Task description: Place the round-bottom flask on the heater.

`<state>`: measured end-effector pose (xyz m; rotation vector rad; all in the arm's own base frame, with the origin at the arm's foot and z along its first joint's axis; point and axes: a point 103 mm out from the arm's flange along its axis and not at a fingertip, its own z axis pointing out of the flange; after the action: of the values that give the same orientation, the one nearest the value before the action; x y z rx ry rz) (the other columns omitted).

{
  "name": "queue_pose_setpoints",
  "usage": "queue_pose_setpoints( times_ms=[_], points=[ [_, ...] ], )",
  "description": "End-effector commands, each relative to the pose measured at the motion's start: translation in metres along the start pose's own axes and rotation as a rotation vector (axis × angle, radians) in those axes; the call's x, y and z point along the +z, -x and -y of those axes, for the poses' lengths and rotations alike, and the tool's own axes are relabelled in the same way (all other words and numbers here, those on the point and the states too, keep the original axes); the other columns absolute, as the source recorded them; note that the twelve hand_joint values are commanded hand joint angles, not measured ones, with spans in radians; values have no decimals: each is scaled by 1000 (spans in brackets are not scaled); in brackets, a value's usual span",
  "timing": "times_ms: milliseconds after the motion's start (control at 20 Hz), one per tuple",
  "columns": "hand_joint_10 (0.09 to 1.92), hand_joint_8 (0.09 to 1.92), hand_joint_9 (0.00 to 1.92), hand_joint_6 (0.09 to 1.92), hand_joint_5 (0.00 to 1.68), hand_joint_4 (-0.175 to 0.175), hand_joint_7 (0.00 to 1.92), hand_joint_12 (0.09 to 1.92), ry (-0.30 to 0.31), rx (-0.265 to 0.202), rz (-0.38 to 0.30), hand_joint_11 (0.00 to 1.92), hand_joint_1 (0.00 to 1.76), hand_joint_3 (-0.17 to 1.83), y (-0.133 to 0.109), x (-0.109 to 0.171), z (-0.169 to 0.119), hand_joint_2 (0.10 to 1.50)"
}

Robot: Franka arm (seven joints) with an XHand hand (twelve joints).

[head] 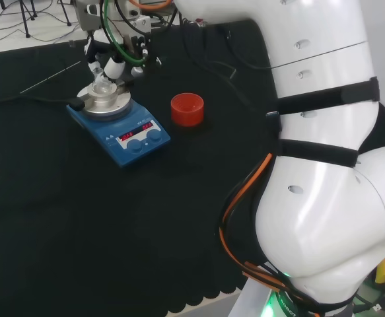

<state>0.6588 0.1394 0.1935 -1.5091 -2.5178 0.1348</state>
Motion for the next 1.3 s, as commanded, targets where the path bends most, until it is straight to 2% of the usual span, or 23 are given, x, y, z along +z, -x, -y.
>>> queue_pose_setpoints(
  times_ms=[50, 200, 300, 400, 450, 550, 700, 900, 1300],
  points=[
    [540, 534, 591, 952, 1157, 175, 413, 1325, 3, 2, -5, 224, 1100, 820, 1, 0, 0, 628],
    [539, 535, 590, 968, 1132, 175, 410, 1325, 5, 1, -10, 223, 1090, 771, 2, -1, -1, 664],
    [548, 546, 584, 979, 1062, 175, 399, 1333, 11, -4, 5, 211, 1059, 528, 3, -2, 0, 812],
    [545, 543, 579, 898, 839, 74, 392, 1330, 13, -1, -2, 200, 1011, 539, 4, -4, 1, 770],
    [544, 541, 576, 857, 717, 41, 387, 1331, 14, -1, 0, 193, 988, 601, 4, -5, 1, 723],
    [546, 541, 569, 778, 551, 12, 374, 1334, 13, 1, -4, 179, 954, 678, 3, -8, 3, 663],
    [562, 551, 547, 600, 430, 5, 346, 1341, 5, 4, -4, 156, 913, 707, 2, -10, 5, 621],
    [579, 561, 521, 450, 403, 3, 319, 1352, 10, 7, -3, 129, 884, 697, 2, -14, 11, 604],
    [593, 569, 500, 331, 425, 3, 301, 1356, 30, 35, 4, 108, 868, 674, 6, -27, 36, 603]
  ],
)
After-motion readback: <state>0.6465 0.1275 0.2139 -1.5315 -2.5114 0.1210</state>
